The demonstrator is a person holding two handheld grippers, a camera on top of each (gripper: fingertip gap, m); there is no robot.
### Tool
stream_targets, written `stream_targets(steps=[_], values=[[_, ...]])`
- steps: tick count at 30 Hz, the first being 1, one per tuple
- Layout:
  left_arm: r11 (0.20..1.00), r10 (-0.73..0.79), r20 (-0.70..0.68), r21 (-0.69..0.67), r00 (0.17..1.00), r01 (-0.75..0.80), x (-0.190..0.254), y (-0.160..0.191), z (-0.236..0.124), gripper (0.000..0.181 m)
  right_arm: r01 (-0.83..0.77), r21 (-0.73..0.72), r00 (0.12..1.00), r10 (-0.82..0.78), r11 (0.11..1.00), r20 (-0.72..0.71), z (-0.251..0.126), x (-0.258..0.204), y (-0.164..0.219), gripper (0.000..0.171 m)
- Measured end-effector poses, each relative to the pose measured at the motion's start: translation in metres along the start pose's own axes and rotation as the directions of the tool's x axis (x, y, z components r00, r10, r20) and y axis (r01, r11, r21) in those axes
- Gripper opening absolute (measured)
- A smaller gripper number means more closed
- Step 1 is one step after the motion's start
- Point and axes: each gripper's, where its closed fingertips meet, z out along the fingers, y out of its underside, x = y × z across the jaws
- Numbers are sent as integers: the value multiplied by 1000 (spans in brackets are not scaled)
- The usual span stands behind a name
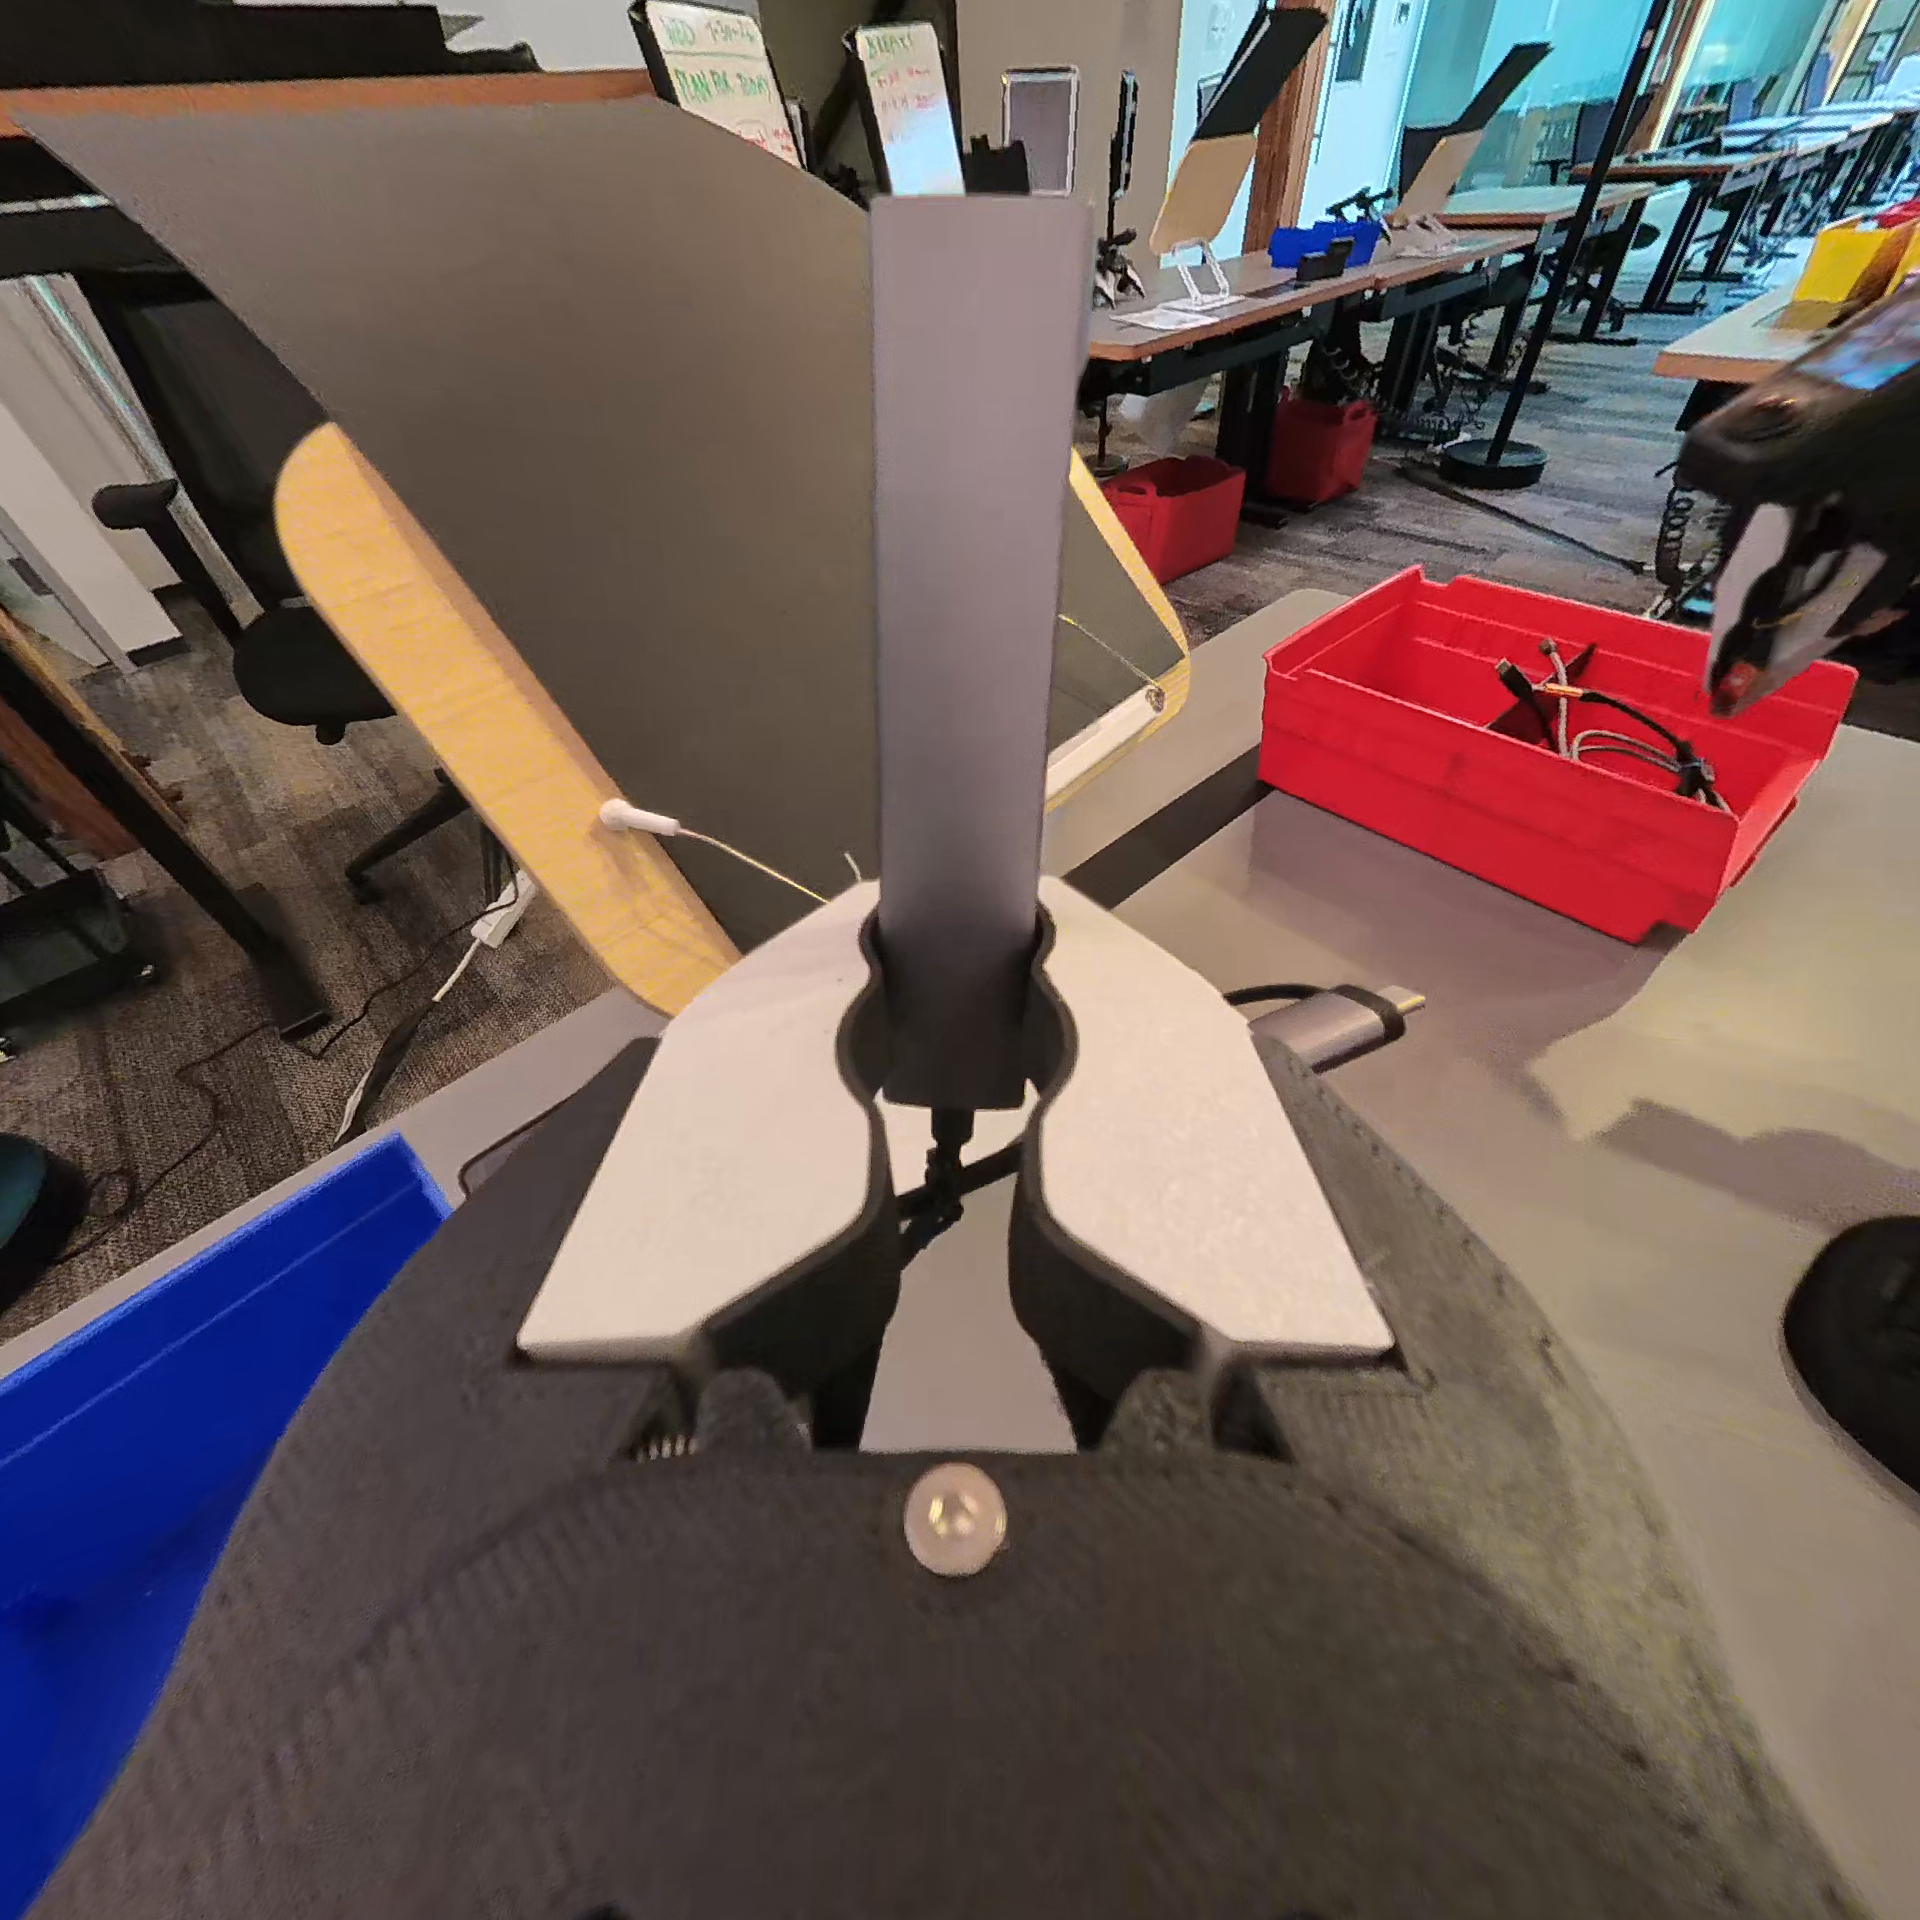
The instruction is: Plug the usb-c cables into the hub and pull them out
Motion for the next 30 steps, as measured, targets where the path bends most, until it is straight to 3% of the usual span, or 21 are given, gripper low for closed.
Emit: stream_targets(steps=[2,5,9,12,13,16,18,21,24,26,28,30], values=[[1000,5,-7,-19,1000,-5,3,4,4,21,-35,-21,977,38,999,208,16,-14,8,10],[999,10,-25,-37,1000,-11,7,8,9,21,-66,103,892,12,992,451,24,-29,-11,9],[998,10,-41,-61,999,-12,10,13,14,21,-137,83,775,55,987,629,40,-45,-15,11],[997,3,-51,-73,999,-7,10,16,16,21,-214,9,778,165,977,607,56,-39,-16,51],[997,4,-52,-76,999,-8,10,17,16,21,-214,2,790,172,977,589,58,-38,-15,57],[997,4,-62,-78,998,-9,12,17,17,21,-234,82,824,153,969,546,43,-32,-24,65],[997,8,-65,-75,998,-12,14,17,18,21,-237,116,887,166,965,431,26,-21,-18,75],[999,23,-91,-37,996,-26,24,10,21,21,-161,358,972,86,920,217,-35,-14,-52,72],[997,72,-103,-8,992,-74,37,7,27,21,86,699,996,-84,710,-37,-126,-45,-134,83],[993,116,-121,24,986,-114,49,3,29,21,270,847,962,-168,459,-215,-186,-86,-188,85],[987,155,-128,49,980,-150,59,0,31,21,353,903,926,-228,246,-300,-227,-131,-230,86],[972,235,-121,44,964,-231,68,1,33,21,406,889,899,-266,213,-347,-236,-158,-265,85]])
